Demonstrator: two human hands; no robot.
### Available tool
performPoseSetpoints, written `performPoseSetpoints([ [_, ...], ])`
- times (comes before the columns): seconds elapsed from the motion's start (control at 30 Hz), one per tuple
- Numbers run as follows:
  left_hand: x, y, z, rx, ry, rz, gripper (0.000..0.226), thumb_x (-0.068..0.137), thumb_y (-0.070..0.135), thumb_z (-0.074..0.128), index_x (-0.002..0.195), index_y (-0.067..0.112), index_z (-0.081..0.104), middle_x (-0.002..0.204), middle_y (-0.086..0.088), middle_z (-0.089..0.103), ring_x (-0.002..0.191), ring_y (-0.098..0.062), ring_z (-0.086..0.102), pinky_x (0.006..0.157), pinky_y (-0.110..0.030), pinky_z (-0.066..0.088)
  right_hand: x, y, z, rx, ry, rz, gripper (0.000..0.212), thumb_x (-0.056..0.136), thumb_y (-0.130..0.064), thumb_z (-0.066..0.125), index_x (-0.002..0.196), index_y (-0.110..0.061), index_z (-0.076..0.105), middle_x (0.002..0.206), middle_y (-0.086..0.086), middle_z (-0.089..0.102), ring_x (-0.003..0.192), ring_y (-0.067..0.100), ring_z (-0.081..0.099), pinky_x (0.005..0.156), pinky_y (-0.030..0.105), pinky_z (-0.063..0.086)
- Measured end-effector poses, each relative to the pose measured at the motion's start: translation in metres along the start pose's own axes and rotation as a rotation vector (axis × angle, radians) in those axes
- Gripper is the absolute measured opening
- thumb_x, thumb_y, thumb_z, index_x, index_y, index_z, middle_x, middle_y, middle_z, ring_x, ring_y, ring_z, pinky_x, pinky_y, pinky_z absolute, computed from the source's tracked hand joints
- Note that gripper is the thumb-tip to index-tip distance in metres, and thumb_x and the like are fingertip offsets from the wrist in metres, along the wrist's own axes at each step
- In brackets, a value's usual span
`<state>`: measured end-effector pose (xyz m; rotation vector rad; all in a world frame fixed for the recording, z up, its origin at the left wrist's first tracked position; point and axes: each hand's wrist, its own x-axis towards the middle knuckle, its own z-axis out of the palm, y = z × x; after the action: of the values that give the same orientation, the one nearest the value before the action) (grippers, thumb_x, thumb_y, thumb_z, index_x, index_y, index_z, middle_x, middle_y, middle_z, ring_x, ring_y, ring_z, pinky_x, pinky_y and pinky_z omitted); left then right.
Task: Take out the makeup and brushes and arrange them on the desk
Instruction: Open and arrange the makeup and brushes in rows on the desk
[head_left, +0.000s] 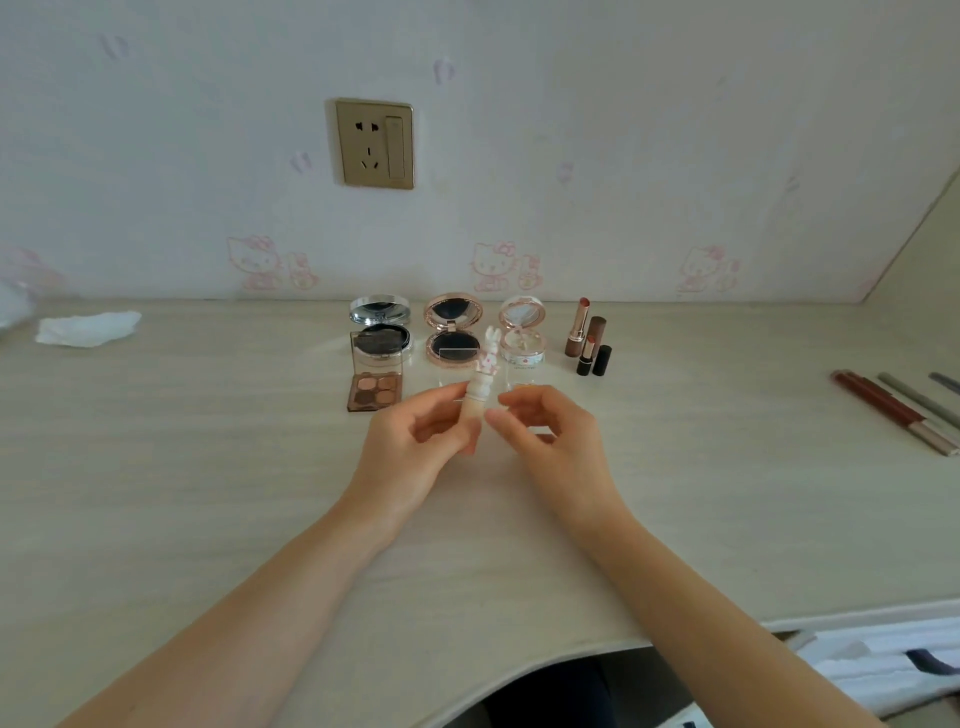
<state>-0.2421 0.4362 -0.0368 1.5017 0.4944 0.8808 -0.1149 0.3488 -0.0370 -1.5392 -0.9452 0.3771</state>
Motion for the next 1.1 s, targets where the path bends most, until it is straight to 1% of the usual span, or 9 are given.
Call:
performPoseSetpoints([
  [0.07,-0.001,0.002,0.004,0.059,-0.015,0.022,0.026,0.086,0.016,0.069,0.093,0.04,0.073,0.086,0.007,0.075,0.076,-0.004,0.067,0.069,-0.014,0.05,0.002,-0.002,-0.003,0.069,0.006,0.037,0.021,0.078,-0.039,0.074,0.094,-0.027,0.068,0.078,-0.015,0.068,0.077,-0.002,0.062,0.066,0.012,0.047],
  [0.2,-0.001,0.002,0.008,0.183,-0.081,0.044,0.021,0.089,0.023,0.067,0.11,0.024,0.072,0.085,0.013,0.072,0.077,0.001,0.063,0.07,-0.014,0.047,0.003,-0.002,-0.007,0.167,-0.002,0.085,0.02,0.079,-0.03,0.076,0.093,-0.02,0.069,0.085,0.0,0.072,0.082,0.012,0.066,0.074,0.033,0.054],
  [0.4,-0.006,0.0,0.007,0.253,-0.057,0.053,0.03,0.082,0.023,0.074,0.112,0.021,0.07,0.094,0.009,0.074,0.091,-0.009,0.07,0.085,-0.031,0.054,0.002,-0.003,-0.009,0.271,-0.047,0.154,0.03,0.075,-0.024,0.078,0.095,-0.006,0.065,0.09,0.014,0.069,0.08,0.015,0.065,0.068,0.025,0.053],
  [0.5,-0.006,-0.002,0.007,0.337,-0.023,0.123,0.032,0.072,0.016,0.081,0.101,0.022,0.07,0.089,0.012,0.072,0.083,-0.008,0.067,0.079,-0.024,0.053,0.001,-0.002,-0.01,0.266,-0.015,0.151,0.027,0.075,-0.024,0.078,0.091,-0.006,0.067,0.084,0.007,0.07,0.077,0.011,0.065,0.068,0.023,0.053],
  [0.57,-0.007,-0.003,0.007,0.407,0.036,0.163,0.031,0.064,0.021,0.087,0.086,0.023,0.066,0.079,0.012,0.067,0.072,-0.005,0.064,0.07,-0.016,0.05,0.001,-0.002,-0.01,0.272,0.001,0.16,0.026,0.074,-0.026,0.078,0.09,-0.007,0.068,0.082,0.004,0.071,0.075,0.01,0.065,0.07,0.022,0.054],
  [0.67,-0.008,-0.004,0.007,0.455,0.1,0.206,0.03,0.061,0.023,0.088,0.076,0.019,0.063,0.072,0.01,0.065,0.065,-0.004,0.061,0.064,-0.013,0.046,0.0,-0.001,-0.012,0.273,-0.013,0.165,0.026,0.073,-0.028,0.08,0.089,-0.009,0.07,0.084,0.007,0.072,0.076,0.012,0.067,0.075,0.027,0.056],
  [0.83,-0.006,-0.002,0.005,0.388,0.072,0.135,0.023,0.066,0.02,0.086,0.078,0.018,0.067,0.074,0.008,0.069,0.07,-0.008,0.066,0.068,-0.017,0.051,-0.001,-0.002,-0.013,0.283,-0.01,0.174,0.02,0.074,-0.024,0.08,0.088,-0.011,0.073,0.086,0.007,0.074,0.079,0.012,0.067,0.085,0.036,0.055],
  [1.0,-0.004,-0.001,0.001,0.287,0.009,0.037,0.012,0.075,0.018,0.079,0.084,0.015,0.071,0.079,0.004,0.073,0.074,-0.01,0.068,0.068,-0.015,0.05,-0.002,-0.005,-0.016,0.338,-0.078,0.133,0.014,0.08,-0.015,0.074,0.094,-0.013,0.074,0.092,0.004,0.075,0.09,0.013,0.07,0.084,0.025,0.053],
  [1.1,-0.004,0.0,0.002,0.28,0.02,0.032,0.012,0.075,0.017,0.079,0.084,0.015,0.071,0.079,0.003,0.072,0.074,-0.01,0.067,0.068,-0.015,0.05,-0.002,-0.006,-0.015,0.381,-0.098,0.162,0.021,0.081,-0.011,0.072,0.102,-0.015,0.071,0.099,-0.001,0.074,0.094,0.01,0.068,0.081,0.022,0.051],
])
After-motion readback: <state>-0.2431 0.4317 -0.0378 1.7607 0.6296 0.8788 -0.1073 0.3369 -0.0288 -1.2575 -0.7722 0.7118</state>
